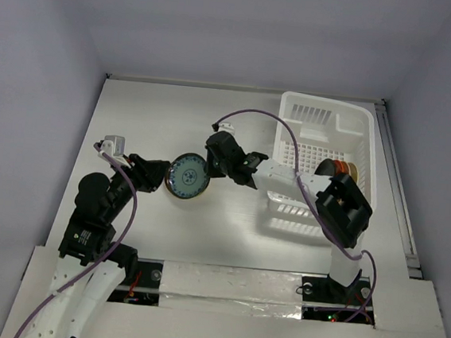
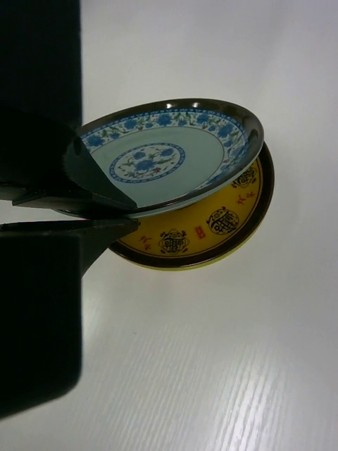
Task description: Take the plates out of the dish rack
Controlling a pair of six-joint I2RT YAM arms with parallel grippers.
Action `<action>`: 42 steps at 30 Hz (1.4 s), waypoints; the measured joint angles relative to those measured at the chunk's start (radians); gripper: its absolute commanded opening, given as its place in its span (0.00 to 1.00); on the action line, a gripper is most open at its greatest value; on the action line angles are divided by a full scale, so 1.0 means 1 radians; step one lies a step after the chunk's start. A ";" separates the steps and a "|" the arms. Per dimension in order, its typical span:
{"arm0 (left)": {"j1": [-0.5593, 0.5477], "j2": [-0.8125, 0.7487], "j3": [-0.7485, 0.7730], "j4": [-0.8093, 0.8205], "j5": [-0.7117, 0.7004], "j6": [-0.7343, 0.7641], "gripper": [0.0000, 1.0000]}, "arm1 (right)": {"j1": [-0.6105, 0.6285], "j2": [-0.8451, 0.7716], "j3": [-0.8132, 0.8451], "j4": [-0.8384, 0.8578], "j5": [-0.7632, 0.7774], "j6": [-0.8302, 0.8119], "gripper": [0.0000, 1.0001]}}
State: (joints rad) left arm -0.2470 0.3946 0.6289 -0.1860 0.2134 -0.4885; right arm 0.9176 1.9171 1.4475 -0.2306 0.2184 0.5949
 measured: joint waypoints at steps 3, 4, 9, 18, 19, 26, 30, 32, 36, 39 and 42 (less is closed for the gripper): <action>0.000 0.000 0.000 0.000 0.001 0.000 0.27 | -0.001 0.022 -0.001 0.029 -0.017 0.040 0.16; 0.000 0.000 0.000 0.000 0.002 0.000 0.27 | -0.002 0.023 -0.002 0.035 -0.020 0.050 0.25; 0.000 0.000 0.000 0.000 0.003 0.000 0.28 | -0.003 0.023 -0.009 0.068 -0.032 0.084 0.58; 0.000 0.000 0.000 0.001 0.004 0.000 0.28 | 0.000 -0.019 -0.056 0.002 0.008 0.055 0.73; 0.000 0.000 0.000 0.000 0.004 0.000 0.28 | 0.000 -0.037 -0.056 -0.018 0.023 0.045 0.71; 0.000 0.000 0.000 0.001 0.003 0.000 0.29 | 0.000 -0.293 -0.100 -0.142 0.203 -0.009 0.00; 0.000 0.000 0.000 0.001 0.004 0.000 0.29 | -0.011 -0.476 -0.124 -0.317 0.409 0.006 0.00; 0.000 0.000 0.000 0.001 0.004 0.000 0.29 | -0.045 -0.547 -0.142 -0.402 0.484 0.023 0.00; 0.000 0.000 0.000 0.001 0.007 0.000 0.29 | -0.209 -0.650 -0.254 -0.530 0.561 0.026 0.27; 0.000 0.000 0.000 0.001 0.008 0.000 0.29 | -0.306 -0.672 -0.319 -0.600 0.575 0.003 0.49; 0.000 0.000 0.000 0.001 0.008 0.000 0.29 | -0.335 -0.673 -0.323 -0.628 0.575 -0.024 0.48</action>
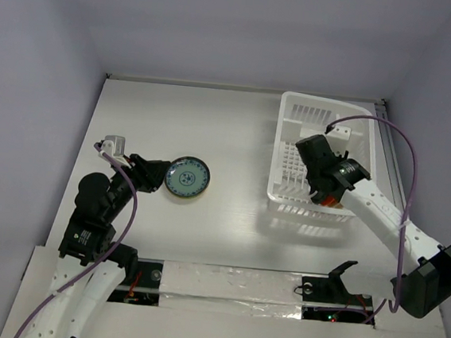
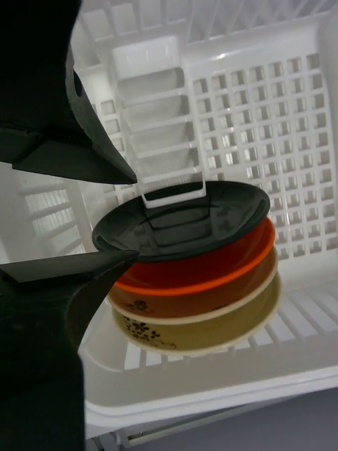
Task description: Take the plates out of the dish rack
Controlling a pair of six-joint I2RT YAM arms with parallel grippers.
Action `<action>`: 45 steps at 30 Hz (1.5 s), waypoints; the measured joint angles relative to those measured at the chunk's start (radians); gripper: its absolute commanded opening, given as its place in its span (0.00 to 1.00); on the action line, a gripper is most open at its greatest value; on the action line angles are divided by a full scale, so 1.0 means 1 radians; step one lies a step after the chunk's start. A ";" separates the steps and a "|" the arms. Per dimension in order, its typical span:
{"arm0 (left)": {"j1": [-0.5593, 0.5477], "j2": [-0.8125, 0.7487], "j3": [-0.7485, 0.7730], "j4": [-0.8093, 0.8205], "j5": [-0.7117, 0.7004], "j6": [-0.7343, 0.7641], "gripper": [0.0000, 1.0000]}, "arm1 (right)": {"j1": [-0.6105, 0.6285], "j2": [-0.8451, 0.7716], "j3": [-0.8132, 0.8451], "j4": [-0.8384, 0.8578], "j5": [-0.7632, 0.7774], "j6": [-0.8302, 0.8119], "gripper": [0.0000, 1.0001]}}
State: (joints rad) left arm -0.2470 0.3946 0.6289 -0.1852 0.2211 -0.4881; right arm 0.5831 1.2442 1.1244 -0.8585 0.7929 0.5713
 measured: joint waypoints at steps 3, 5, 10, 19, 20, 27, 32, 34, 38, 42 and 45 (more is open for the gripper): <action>0.000 0.000 0.000 0.000 0.001 0.000 0.29 | -0.037 0.003 0.005 -0.011 0.000 -0.022 0.46; 0.000 0.000 0.000 0.000 0.003 0.000 0.29 | -0.070 0.006 0.006 -0.011 -0.008 -0.042 0.45; 0.000 0.000 0.000 0.000 0.004 0.000 0.29 | -0.130 0.016 0.006 -0.006 -0.038 -0.093 0.42; 0.000 0.000 0.000 0.000 0.006 0.000 0.29 | -0.154 0.078 0.006 0.024 -0.084 -0.157 0.36; 0.000 0.000 0.000 0.000 0.006 0.000 0.29 | -0.159 0.089 0.006 0.027 -0.085 -0.159 0.36; 0.000 0.000 0.000 0.000 0.007 0.000 0.29 | -0.173 0.115 0.006 0.030 -0.073 -0.171 0.29; 0.000 0.000 0.000 0.000 0.007 0.000 0.29 | -0.177 0.149 0.011 0.030 -0.063 -0.191 0.20; 0.000 0.000 0.000 0.000 0.007 0.000 0.29 | -0.177 0.167 0.017 0.028 -0.055 -0.202 0.15; 0.000 0.000 0.000 0.000 0.007 0.000 0.29 | -0.177 0.181 0.033 0.006 -0.050 -0.228 0.07; 0.000 -0.001 0.000 0.000 0.007 0.000 0.29 | -0.177 0.196 0.064 -0.026 -0.050 -0.237 0.02; 0.000 -0.004 0.000 0.000 0.007 0.000 0.29 | -0.177 0.199 0.095 -0.052 -0.049 -0.245 0.00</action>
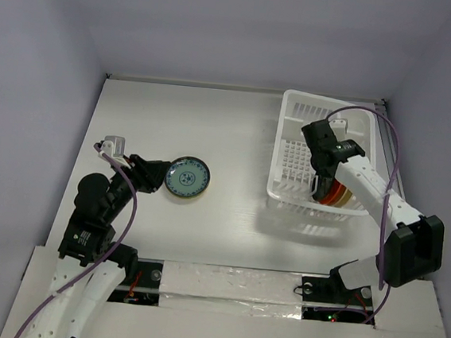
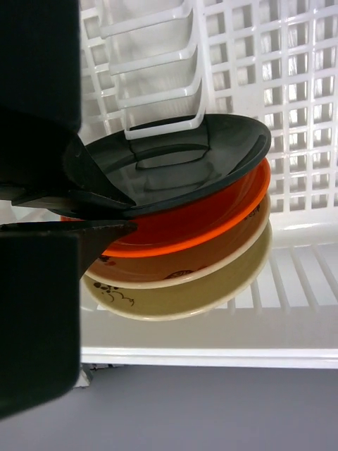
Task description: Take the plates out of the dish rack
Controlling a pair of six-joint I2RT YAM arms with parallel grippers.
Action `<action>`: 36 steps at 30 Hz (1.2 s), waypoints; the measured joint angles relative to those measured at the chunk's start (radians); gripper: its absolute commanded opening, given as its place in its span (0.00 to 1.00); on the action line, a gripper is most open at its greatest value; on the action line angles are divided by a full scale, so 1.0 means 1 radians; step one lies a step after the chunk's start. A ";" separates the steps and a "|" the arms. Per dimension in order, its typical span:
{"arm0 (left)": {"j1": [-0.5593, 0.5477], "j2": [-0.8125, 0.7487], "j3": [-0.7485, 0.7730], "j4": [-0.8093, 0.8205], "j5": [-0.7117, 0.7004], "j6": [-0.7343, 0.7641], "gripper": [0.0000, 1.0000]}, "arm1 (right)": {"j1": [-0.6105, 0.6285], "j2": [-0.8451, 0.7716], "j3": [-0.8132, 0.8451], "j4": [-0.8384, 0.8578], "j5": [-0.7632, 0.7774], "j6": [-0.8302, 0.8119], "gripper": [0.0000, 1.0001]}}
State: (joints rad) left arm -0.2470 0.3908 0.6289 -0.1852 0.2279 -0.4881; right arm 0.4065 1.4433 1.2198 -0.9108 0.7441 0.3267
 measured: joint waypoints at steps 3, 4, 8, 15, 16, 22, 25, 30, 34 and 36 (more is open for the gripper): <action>-0.001 -0.005 0.000 0.000 0.000 0.000 0.29 | 0.000 0.001 0.029 -0.028 0.005 -0.010 0.00; -0.001 -0.006 0.000 0.000 0.000 0.000 0.29 | 0.000 0.003 0.038 -0.035 0.007 -0.012 0.00; -0.001 -0.013 0.000 0.000 0.000 0.000 0.29 | 0.007 0.027 0.076 -0.063 0.032 -0.018 0.00; -0.009 -0.016 0.000 0.000 -0.002 0.000 0.29 | 0.031 0.102 0.126 -0.079 0.077 -0.022 0.00; -0.010 -0.016 0.000 0.000 -0.002 0.000 0.29 | 0.035 0.117 0.133 -0.084 0.084 -0.021 0.00; -0.011 -0.023 0.000 0.000 -0.002 0.000 0.29 | 0.061 0.162 0.227 -0.158 0.140 -0.008 0.00; -0.011 -0.023 0.000 0.000 -0.002 0.000 0.29 | 0.071 0.159 0.315 -0.204 0.175 0.001 0.00; -0.011 -0.023 0.000 0.000 -0.003 0.000 0.30 | 0.111 0.125 0.435 -0.268 0.224 0.021 0.00; -0.011 -0.023 0.000 0.000 -0.004 0.000 0.30 | 0.164 0.086 0.476 -0.291 0.236 0.032 0.00; -0.011 -0.023 0.000 0.000 -0.005 0.000 0.30 | 0.209 0.053 0.475 -0.273 0.208 0.023 0.00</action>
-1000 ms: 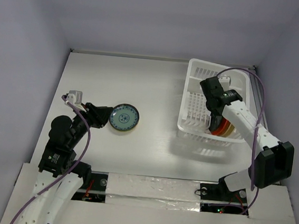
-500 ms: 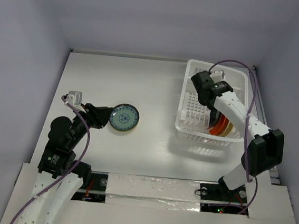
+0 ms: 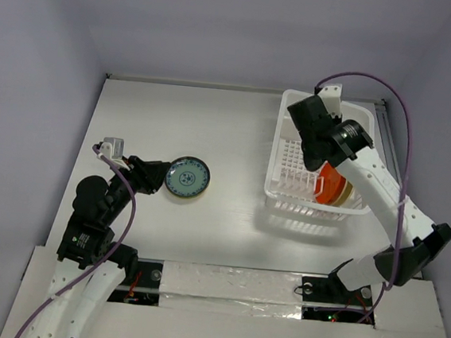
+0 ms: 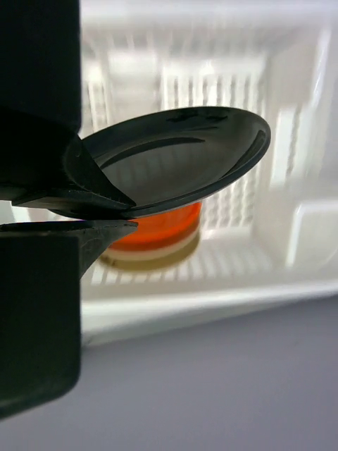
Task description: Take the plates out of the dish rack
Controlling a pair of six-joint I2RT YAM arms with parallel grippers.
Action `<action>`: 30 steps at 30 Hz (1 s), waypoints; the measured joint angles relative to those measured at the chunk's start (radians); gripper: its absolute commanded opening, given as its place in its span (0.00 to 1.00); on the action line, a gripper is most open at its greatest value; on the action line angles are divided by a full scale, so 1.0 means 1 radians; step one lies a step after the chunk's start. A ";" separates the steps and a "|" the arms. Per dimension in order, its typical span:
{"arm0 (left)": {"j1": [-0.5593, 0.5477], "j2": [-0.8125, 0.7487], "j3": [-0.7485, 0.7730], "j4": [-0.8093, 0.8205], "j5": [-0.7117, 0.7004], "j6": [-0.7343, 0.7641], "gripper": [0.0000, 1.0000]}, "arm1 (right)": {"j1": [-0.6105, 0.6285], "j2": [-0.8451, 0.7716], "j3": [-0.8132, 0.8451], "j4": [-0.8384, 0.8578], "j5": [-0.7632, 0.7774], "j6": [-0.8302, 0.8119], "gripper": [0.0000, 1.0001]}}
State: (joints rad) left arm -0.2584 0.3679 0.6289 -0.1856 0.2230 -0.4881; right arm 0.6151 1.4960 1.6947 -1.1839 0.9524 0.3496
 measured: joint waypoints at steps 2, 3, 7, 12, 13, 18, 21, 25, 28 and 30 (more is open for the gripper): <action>0.000 0.000 0.000 0.000 -0.001 0.000 0.30 | 0.048 -0.044 -0.017 0.069 -0.060 -0.015 0.00; 0.000 0.000 0.000 0.000 -0.002 0.000 0.30 | 0.071 -0.068 -0.037 0.124 -0.107 -0.019 0.00; 0.000 0.000 0.000 0.000 -0.007 0.000 0.30 | 0.159 -0.144 -0.169 0.402 -0.309 -0.008 0.00; 0.000 0.001 0.000 0.000 -0.014 0.000 0.30 | 0.239 -0.014 -0.238 0.697 -0.520 0.066 0.00; 0.000 0.001 0.000 -0.001 -0.015 0.000 0.30 | 0.248 0.033 -0.237 0.737 -0.546 0.080 0.00; 0.000 0.001 0.000 -0.005 -0.015 0.000 0.30 | 0.283 0.250 -0.226 0.879 -0.650 0.170 0.00; 0.000 0.003 0.000 -0.006 -0.015 0.000 0.30 | 0.286 0.337 -0.226 0.929 -0.705 0.226 0.00; 0.000 0.005 0.000 -0.006 -0.015 0.000 0.30 | 0.286 0.409 -0.224 0.977 -0.752 0.286 0.01; 0.000 0.008 0.000 -0.006 -0.015 0.000 0.30 | 0.286 0.441 -0.224 1.001 -0.776 0.322 0.02; 0.000 0.009 0.000 -0.006 -0.015 0.000 0.30 | 0.285 0.451 -0.224 1.011 -0.791 0.340 0.04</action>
State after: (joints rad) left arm -0.2584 0.3767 0.6289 -0.1921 0.2081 -0.4881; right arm 0.9001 1.9469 1.4712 -0.1726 0.1612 0.6899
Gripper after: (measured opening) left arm 0.294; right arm 0.109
